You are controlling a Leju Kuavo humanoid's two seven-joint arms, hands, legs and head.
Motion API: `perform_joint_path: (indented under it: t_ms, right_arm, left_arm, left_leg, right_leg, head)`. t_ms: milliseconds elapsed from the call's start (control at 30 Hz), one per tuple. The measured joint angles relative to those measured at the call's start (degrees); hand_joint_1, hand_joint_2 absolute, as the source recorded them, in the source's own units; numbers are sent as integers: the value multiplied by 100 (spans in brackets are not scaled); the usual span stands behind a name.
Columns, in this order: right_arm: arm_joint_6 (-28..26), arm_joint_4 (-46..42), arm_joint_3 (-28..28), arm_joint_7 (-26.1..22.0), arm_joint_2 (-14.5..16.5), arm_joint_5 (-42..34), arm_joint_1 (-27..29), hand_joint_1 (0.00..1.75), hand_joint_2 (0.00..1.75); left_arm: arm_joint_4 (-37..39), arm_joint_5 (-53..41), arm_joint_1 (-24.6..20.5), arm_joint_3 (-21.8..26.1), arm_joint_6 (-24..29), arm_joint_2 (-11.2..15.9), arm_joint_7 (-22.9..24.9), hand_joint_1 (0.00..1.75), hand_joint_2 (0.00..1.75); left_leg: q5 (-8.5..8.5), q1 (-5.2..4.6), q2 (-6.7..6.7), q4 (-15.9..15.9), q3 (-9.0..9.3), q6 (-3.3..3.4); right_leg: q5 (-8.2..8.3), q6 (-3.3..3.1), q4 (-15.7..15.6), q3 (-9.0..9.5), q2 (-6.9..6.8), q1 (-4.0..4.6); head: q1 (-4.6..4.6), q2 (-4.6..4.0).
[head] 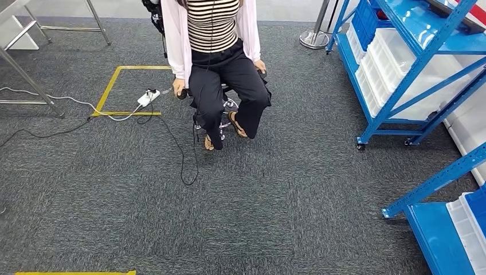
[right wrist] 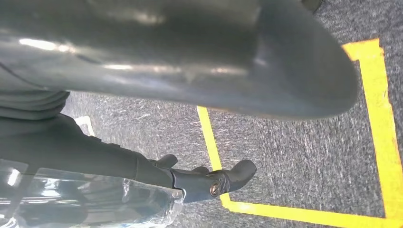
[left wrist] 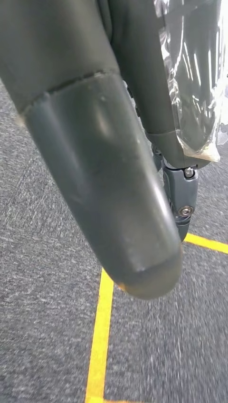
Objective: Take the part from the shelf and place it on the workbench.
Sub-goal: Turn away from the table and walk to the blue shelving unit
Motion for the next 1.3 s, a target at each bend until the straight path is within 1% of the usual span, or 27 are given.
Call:
perform_joint_path:
  t_ms: [33, 67, 133, 200, 267, 300, 333, 367, 400, 433, 500, 567, 633, 700, 733, 800, 833, 867, 900, 933, 1000, 1067, 1133, 1167, 1200, 1233, 1300]
  right_arm:
    - [0, 0, -1, 10, -1, -5, -8, 0, 0]
    - [1, 0, -5, 30, 0, -19, -13, 0, 0]
    - [2, 0, -26, 93, -2, -66, -4, 0, 0]
    - [8, 1, -56, 159, -7, -109, 19, 0, 0]
    - [29, 2, -77, 204, 1, -129, 38, 0, 0]
    - [48, 2, -83, 224, 7, -133, 45, 0, 0]
    - [69, 2, -88, 236, 12, -133, 54, 0, 0]
    - [92, 2, -93, 246, 14, -133, 65, 0, 0]
    - [119, 2, -98, 257, 13, -133, 74, 0, 0]
    - [149, 2, -103, 267, 14, -133, 80, 0, 0]
    - [207, 2, -110, 292, 19, -132, 73, 0, 0]
    - [240, 2, -119, 306, 21, -128, 73, 0, 0]
    - [248, 2, -133, 314, 20, -126, 92, 0, 0]
    - [248, 2, -142, 320, 20, -125, 108, 0, 0]
    - [248, 2, -143, 321, 22, -123, 107, 0, 0]
    - [248, 2, -145, 322, 26, -119, 96, 0, 0]
    - [248, 2, -145, 322, 26, -117, 96, 0, 0]
    - [248, 2, -146, 322, 26, -117, 102, 0, 0]
    - [248, 2, -146, 322, 26, -118, 111, 0, 0]
    - [248, 2, -147, 322, 26, -118, 118, 0, 0]
    - [248, 2, -148, 322, 24, -117, 109, 0, 0]
    - [248, 2, -149, 322, 25, -113, 90, 0, 0]
    - [248, 2, -150, 322, 25, -108, 85, 0, 0]
    - [247, 2, -151, 322, 24, -107, 90, 0, 0]
    - [245, 2, -153, 322, 20, -108, 91, 0, 0]
    - [242, 2, -156, 322, 18, -111, 89, 0, 0]
    - [237, 2, -161, 322, 21, -121, 85, 0, 0]
  left_arm:
    - [1, -21, 3, -5, -1, 1, 19, 0, 0]
    - [1, -51, 6, -19, -4, -1, 51, 0, 0]
    - [3, -132, 7, -74, -18, -7, 130, 0, 0]
    - [4, -242, 16, -137, -49, -11, 207, 0, 0]
    - [8, -335, 50, -192, -91, -10, 265, 0, 0]
    - [10, -362, 70, -221, -108, -9, 284, 0, 0]
    - [11, -376, 86, -246, -117, -6, 300, 0, 0]
    - [13, -383, 96, -265, -122, -1, 310, 0, 0]
    - [13, -384, 100, -275, -126, 5, 323, 0, 0]
    - [13, -389, 102, -283, -130, 11, 336, 0, 0]
    - [14, -405, 103, -301, -138, 23, 362, 0, 0]
    - [15, -429, 103, -323, -145, 28, 380, 0, 0]
    - [15, -442, 97, -353, -149, 22, 391, 0, 0]
    - [14, -446, 91, -380, -153, 22, 398, 0, 0]
    - [14, -449, 93, -389, -155, 23, 399, 0, 0]
    - [14, -451, 105, -390, -158, 31, 401, 0, 0]
    - [15, -451, 111, -391, -163, 31, 403, 0, 0]
    - [15, -451, 114, -392, -168, 32, 404, 0, 0]
    - [15, -451, 113, -393, -173, 31, 405, 0, 0]
    - [15, -451, 112, -394, -178, 30, 406, 0, 0]
    - [15, -451, 114, -395, -183, 31, 407, 0, 0]
    - [15, -451, 118, -395, -185, 35, 408, 0, 0]
    - [15, -450, 106, -395, -185, 30, 407, 0, 0]
    - [15, -449, 97, -396, -185, 27, 405, 0, 0]
    - [15, -449, 90, -396, -186, 23, 398, 0, 0]
    - [15, -452, 91, -397, -187, 22, 389, 0, 0]
    - [17, -461, 108, -398, -191, 22, 374, 0, 0]
  left_leg:
    - [-22, -10, 50, 2, 27, -36]
    - [-43, -11, 104, -2, 56, -73]
    - [-82, 23, 168, 3, 102, -149]
    - [-281, 58, -55, 237, 30, -209]
    - [-675, 73, -380, 890, -252, -232]
    - [-844, 75, -456, 1265, -426, -238]
    - [-905, 76, -485, 1517, -560, -240]
    - [-871, 77, -497, 1611, -626, -240]
    - [-704, 82, -509, 1449, -575, -238]
    - [-470, 94, -554, 1116, -444, -237]
    - [-111, 125, -772, 377, -138, -234]
    - [-40, 113, -886, 95, -32, -203]
    - [-10, 82, -770, 52, -25, -119]
    - [39, 79, -644, -19, -3, -13]
    - [58, 81, -571, -48, 3, 29]
    - [61, 54, -424, -55, -2, 62]
    - [59, 44, -345, -54, -7, 62]
    - [56, 38, -272, -54, -10, 61]
    - [53, 37, -209, -53, -10, 56]
    - [47, 37, -146, -52, -4, 46]
    - [19, 19, -40, -45, 27, -1]
    - [-26, 1, 59, -41, 81, -79]
    - [-54, 20, 168, -61, 145, -163]
    - [-82, 43, 151, -48, 166, -204]
    - [-156, 62, 55, 26, 151, -239]
    - [-306, 75, -99, 236, 74, -262]
    - [-695, 85, -404, 943, -239, -276]
  right_leg:
    - [56, -37, -162, 81, -91, 15]
    - [79, -79, -190, 83, -100, 35]
    - [112, -160, -218, 101, 37, 20]
    - [158, -246, -247, 137, 168, -25]
    - [183, -300, -248, 141, 296, -30]
    - [187, -312, -246, 134, 367, -19]
    - [187, -312, -243, 132, 449, -11]
    - [187, -312, -239, 134, 527, -6]
    - [186, -310, -232, 142, 610, -6]
    - [185, -308, -222, 148, 692, -8]
    - [171, -282, -185, 134, 835, 11]
    - [173, -219, -176, 78, 940, 29]
    - [191, -140, -188, 15, 1011, 16]
    - [82, -112, 0, -101, 835, 14]
    - [-62, -122, 270, -229, 685, 14]
    - [-412, -146, 1027, -606, 472, 3]
    - [-533, -132, 1357, -761, 438, -5]
    - [-562, -100, 1488, -814, 424, -12]
    - [-512, -57, 1412, -760, 408, -21]
    - [-384, -6, 1084, -574, 361, -34]
    - [-92, 40, 229, -105, 89, -43]
    - [60, -15, -194, 113, -103, -20]
    - [86, -111, -210, 98, -15, 11]
    - [99, -155, -226, 114, 50, -4]
    - [118, -203, -241, 137, 116, -25]
    - [139, -251, -256, 161, 185, -49]
    - [158, -305, -258, 173, 326, -45]
  head:
    - [-2, 0]
    - [-5, 0]
    - [-5, -1]
    - [-14, -1]
    - [-22, 0]
    - [-24, 0]
    - [-21, -1]
    - [-22, -2]
    - [-22, -2]
    - [-22, -1]
    - [-21, -1]
    - [-19, -1]
    - [-21, 0]
    - [-9, 1]
    - [3, 0]
    - [21, 0]
    - [21, 0]
    - [21, -1]
    - [23, -1]
    - [23, -1]
    - [23, -1]
    - [14, -1]
    - [10, 0]
    - [8, 0]
    - [2, 0]
    - [-10, -1]
    - [-31, -1]
